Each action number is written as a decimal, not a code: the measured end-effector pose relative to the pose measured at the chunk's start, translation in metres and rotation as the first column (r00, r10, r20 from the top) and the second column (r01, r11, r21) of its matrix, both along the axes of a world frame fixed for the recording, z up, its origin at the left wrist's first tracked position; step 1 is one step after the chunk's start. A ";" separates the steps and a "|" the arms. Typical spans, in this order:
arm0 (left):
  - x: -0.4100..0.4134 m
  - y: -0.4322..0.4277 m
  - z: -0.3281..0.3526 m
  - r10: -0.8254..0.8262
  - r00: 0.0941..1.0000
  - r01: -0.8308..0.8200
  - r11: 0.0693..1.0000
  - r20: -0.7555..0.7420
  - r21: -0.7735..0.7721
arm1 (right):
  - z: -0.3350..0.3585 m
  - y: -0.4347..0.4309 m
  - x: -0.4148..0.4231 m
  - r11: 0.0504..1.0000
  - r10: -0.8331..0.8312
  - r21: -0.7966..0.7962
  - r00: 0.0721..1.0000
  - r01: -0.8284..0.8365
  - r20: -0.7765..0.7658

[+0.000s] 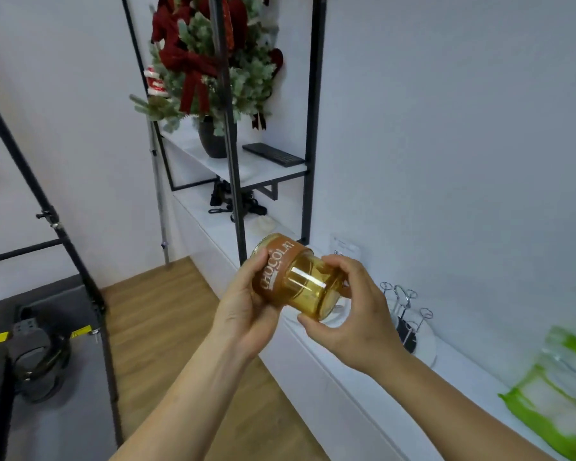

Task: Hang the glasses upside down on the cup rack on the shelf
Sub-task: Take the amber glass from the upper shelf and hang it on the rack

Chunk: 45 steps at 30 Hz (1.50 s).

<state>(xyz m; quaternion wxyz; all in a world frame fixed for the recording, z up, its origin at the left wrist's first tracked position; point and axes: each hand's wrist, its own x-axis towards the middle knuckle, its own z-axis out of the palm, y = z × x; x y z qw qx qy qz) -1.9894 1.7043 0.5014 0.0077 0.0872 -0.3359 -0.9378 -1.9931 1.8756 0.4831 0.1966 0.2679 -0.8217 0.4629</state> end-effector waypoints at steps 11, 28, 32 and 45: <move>-0.135 0.046 -0.031 -0.499 0.852 0.523 0.817 0.156 -0.244 | 0.020 0.057 -0.102 0.966 -0.252 0.098 0.955 0.239 0.156; -0.273 0.187 -0.054 -0.578 0.816 0.070 0.073 0.015 -0.995 | -0.018 0.200 -0.246 0.894 -0.448 0.146 0.849 0.424 0.279; -0.293 0.218 -0.062 -0.627 0.779 0.064 0.122 -0.027 -0.991 | -0.034 0.221 -0.257 0.865 -0.495 0.243 0.828 0.440 0.264; -0.373 0.256 -0.121 -0.729 0.672 0.291 0.098 0.131 -0.952 | -0.111 0.254 -0.308 0.792 -0.610 0.308 0.702 0.527 0.368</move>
